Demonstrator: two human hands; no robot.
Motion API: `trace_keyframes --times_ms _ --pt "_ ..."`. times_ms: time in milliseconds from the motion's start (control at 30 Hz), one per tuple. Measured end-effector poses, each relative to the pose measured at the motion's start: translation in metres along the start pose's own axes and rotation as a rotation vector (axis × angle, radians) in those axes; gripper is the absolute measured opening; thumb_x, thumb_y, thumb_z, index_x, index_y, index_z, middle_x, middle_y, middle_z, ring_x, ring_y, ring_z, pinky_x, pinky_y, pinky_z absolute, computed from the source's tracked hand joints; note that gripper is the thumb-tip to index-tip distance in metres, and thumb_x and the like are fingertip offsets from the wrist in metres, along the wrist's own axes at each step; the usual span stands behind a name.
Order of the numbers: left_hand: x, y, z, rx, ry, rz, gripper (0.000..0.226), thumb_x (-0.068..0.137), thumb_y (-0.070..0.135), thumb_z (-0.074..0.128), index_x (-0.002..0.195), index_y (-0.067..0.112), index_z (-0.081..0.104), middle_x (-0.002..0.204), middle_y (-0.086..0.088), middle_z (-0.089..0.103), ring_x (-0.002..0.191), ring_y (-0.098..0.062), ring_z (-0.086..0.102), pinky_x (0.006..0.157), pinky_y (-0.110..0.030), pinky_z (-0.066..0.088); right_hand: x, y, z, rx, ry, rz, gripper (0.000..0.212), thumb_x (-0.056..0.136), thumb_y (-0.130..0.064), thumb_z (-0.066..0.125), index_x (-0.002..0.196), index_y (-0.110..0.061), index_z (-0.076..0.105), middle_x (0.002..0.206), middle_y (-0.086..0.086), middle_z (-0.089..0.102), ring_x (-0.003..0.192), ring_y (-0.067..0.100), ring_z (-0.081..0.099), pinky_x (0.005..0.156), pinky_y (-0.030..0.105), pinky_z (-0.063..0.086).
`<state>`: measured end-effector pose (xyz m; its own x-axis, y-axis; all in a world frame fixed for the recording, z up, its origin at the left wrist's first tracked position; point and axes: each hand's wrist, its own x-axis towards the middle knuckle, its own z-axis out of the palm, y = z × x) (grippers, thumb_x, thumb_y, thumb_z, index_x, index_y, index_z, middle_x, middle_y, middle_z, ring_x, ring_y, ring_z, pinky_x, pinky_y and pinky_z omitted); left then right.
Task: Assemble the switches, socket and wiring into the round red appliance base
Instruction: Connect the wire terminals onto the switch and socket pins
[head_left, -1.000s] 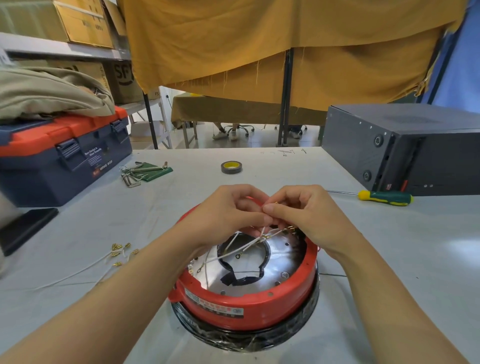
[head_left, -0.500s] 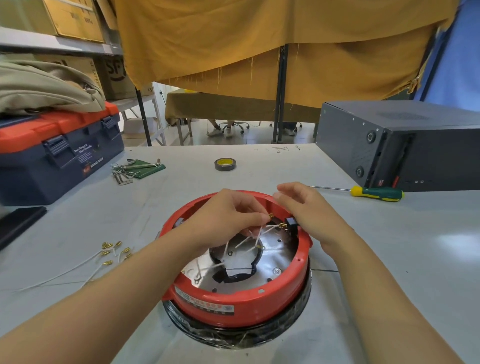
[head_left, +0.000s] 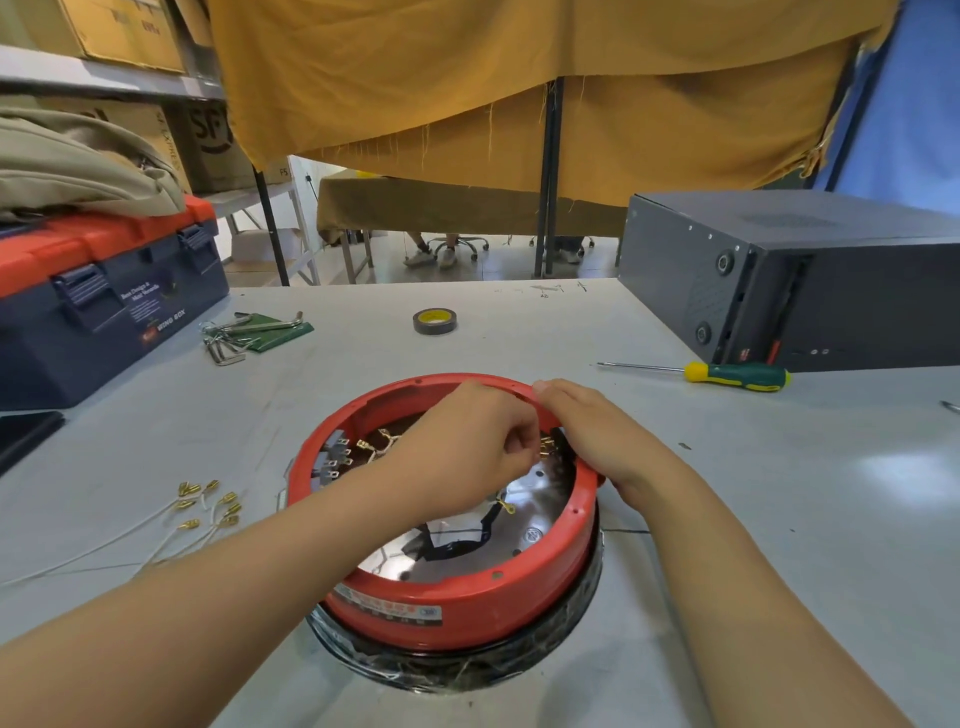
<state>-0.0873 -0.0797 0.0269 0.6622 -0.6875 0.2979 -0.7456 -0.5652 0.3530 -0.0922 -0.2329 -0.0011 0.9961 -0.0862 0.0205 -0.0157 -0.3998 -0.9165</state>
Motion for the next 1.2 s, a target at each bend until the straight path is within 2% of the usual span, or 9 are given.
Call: trace_keyframes --times_ms 67,167,367,800,1133,1200 --pt "0.0 0.0 0.002 0.029 0.026 -0.001 0.01 0.077 0.01 0.06 0.074 0.015 0.069 0.068 0.005 0.065 0.065 -0.01 0.057 0.065 -0.031 0.048 0.001 0.001 0.0 0.004 -0.003 -0.008 0.034 0.098 -0.039 0.038 0.09 -0.014 0.06 0.088 0.008 0.059 0.078 0.017 0.05 0.074 0.035 0.04" --pt "0.001 0.0 0.004 0.038 0.053 -0.008 0.01 0.076 0.011 0.06 0.073 0.016 0.068 0.069 0.006 0.062 0.067 -0.012 0.056 0.066 -0.036 0.049 0.003 0.003 0.0 -0.007 0.01 -0.019 0.031 0.098 -0.036 0.037 0.078 -0.021 0.054 0.077 0.001 0.052 0.07 0.015 0.046 0.064 0.03 0.035" --pt "0.002 0.004 0.006 0.085 0.051 -0.002 0.01 0.08 0.013 0.058 0.075 0.013 0.066 0.077 0.001 0.058 0.077 -0.019 0.055 0.072 -0.041 0.047 0.003 0.004 0.001 0.011 0.007 -0.03 0.03 0.098 -0.033 0.036 0.077 -0.021 0.053 0.078 0.003 0.053 0.071 0.017 0.046 0.068 0.033 0.036" --pt "0.0 0.008 0.006 0.117 0.042 -0.023 0.011 0.083 0.015 0.056 0.078 0.014 0.065 0.076 0.007 0.051 0.077 -0.018 0.053 0.072 -0.04 0.046 0.004 0.003 0.002 -0.007 0.013 -0.032 0.029 0.098 -0.035 0.037 0.075 -0.024 0.053 0.076 -0.004 0.053 0.072 0.014 0.048 0.066 0.03 0.036" --pt "0.001 0.009 0.009 0.154 0.063 0.022 0.011 0.084 0.013 0.056 0.076 0.012 0.062 0.072 0.008 0.045 0.073 -0.017 0.049 0.068 -0.036 0.042 0.003 0.003 0.004 0.027 0.039 -0.053 0.032 0.099 -0.03 0.033 0.071 -0.022 0.046 0.075 -0.002 0.048 0.072 0.015 0.043 0.067 0.031 0.034" --pt "0.001 0.009 0.01 0.155 0.067 0.025 0.011 0.085 0.012 0.055 0.076 0.012 0.061 0.073 0.006 0.047 0.073 -0.018 0.05 0.068 -0.035 0.041 0.002 0.003 0.004 0.046 0.037 -0.046 0.031 0.1 -0.033 0.031 0.077 -0.02 0.047 0.079 0.002 0.048 0.074 0.016 0.043 0.068 0.032 0.034"
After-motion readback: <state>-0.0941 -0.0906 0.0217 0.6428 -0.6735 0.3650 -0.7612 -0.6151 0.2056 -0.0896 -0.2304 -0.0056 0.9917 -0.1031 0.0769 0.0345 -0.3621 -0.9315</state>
